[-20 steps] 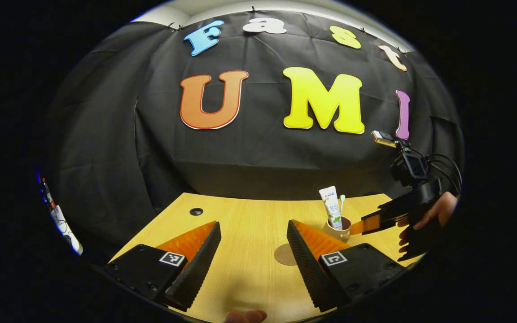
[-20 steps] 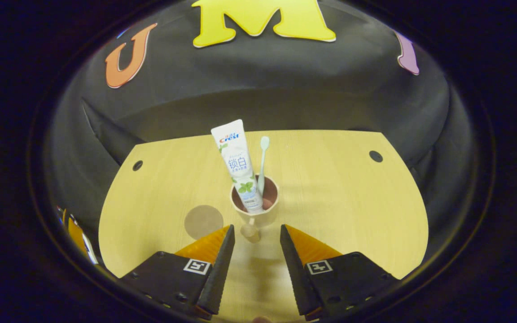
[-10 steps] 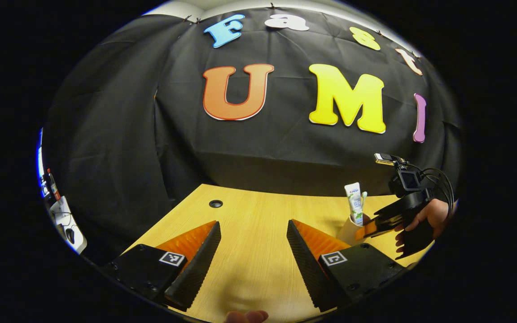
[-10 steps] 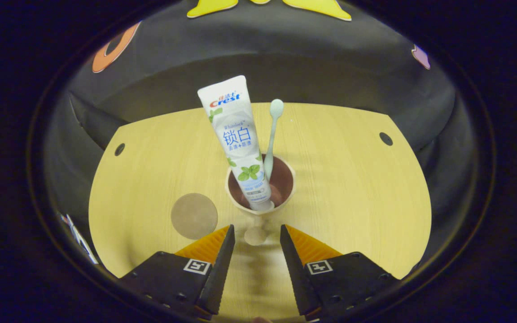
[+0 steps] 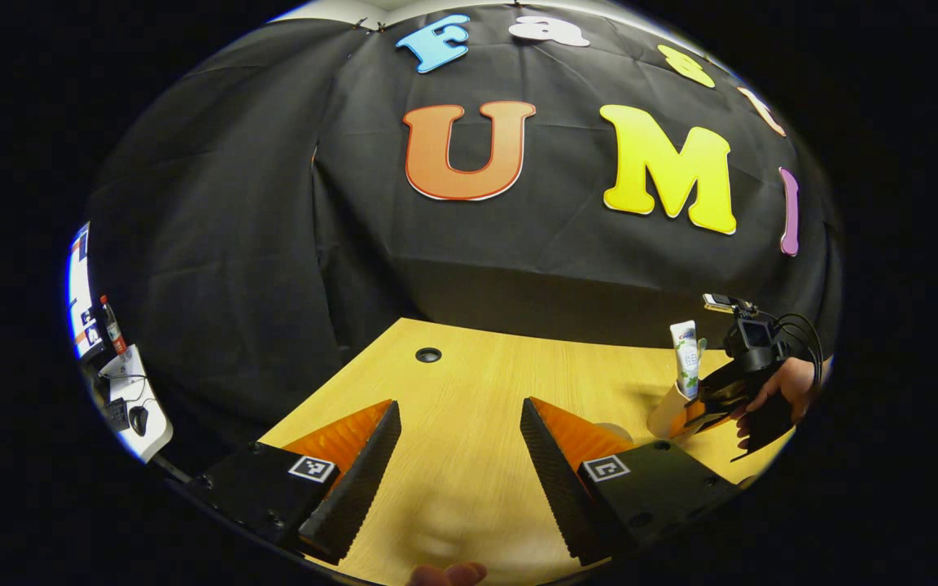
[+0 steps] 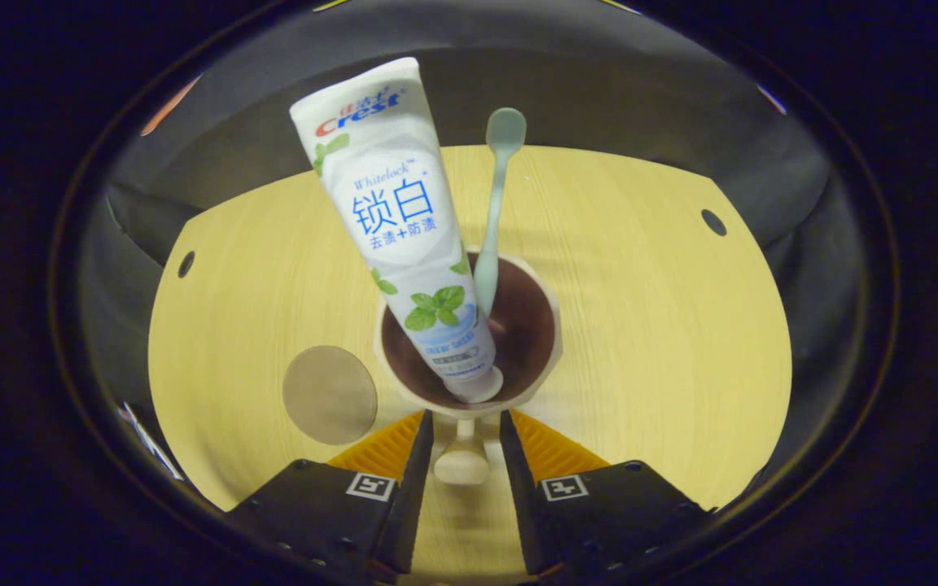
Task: Put the toothbrush and toothpaste on the desktop into the cup, then pick up the cup and place it on the coaster on the desktop.
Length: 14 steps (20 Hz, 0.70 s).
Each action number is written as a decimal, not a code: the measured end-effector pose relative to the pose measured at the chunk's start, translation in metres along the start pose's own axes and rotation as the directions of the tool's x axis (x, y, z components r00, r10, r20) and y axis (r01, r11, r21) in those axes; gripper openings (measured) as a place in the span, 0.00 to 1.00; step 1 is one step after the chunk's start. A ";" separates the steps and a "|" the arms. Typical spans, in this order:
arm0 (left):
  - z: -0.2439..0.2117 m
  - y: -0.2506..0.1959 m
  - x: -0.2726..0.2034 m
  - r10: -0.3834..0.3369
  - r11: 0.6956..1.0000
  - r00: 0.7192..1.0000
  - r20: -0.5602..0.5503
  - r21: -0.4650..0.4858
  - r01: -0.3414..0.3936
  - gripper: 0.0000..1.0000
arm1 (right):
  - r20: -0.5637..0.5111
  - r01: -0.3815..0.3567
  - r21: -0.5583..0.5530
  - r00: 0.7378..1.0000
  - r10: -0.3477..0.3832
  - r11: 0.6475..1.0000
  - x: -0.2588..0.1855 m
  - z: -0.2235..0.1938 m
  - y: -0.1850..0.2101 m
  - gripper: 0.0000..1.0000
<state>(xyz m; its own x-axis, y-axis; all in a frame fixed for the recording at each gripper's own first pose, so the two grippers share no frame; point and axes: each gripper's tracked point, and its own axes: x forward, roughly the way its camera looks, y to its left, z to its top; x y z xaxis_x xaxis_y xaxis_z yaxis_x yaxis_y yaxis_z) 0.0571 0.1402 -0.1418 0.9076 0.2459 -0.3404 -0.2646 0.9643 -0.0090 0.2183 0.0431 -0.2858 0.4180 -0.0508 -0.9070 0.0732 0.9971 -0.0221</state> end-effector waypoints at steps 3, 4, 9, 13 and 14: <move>-0.006 0.001 0.000 0.004 1.000 1.000 -0.018 -0.012 -0.004 0.94 | -0.002 0.009 -0.005 1.000 -0.009 1.000 0.002 0.000 0.000 0.28; -0.008 0.000 -0.001 0.003 1.000 1.000 -0.025 -0.018 -0.003 0.94 | -0.001 0.011 -0.001 1.000 -0.011 1.000 0.002 0.001 0.000 0.28; -0.007 -0.008 0.000 -0.014 1.000 1.000 -0.023 -0.012 0.013 0.94 | -0.002 0.011 -0.008 1.000 -0.011 1.000 0.000 0.000 0.001 0.18; -0.011 -0.005 -0.001 -0.019 1.000 0.999 -0.031 0.002 0.019 0.94 | 0.012 0.004 -0.024 1.000 -0.004 1.000 -0.001 0.002 0.000 0.16; -0.013 -0.003 -0.001 -0.017 1.000 0.999 -0.032 0.001 0.017 0.94 | 0.022 0.000 -0.033 1.000 0.001 0.999 -0.001 0.003 0.000 0.16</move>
<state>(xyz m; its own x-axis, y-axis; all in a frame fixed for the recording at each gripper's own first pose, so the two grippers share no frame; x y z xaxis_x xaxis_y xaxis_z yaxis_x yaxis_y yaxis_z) 0.0526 0.1355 -0.1539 0.9010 0.2263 -0.3701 -0.2490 0.9684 -0.0142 0.2210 0.0429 -0.2835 0.4380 -0.0513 -0.8975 0.0435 0.9984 -0.0359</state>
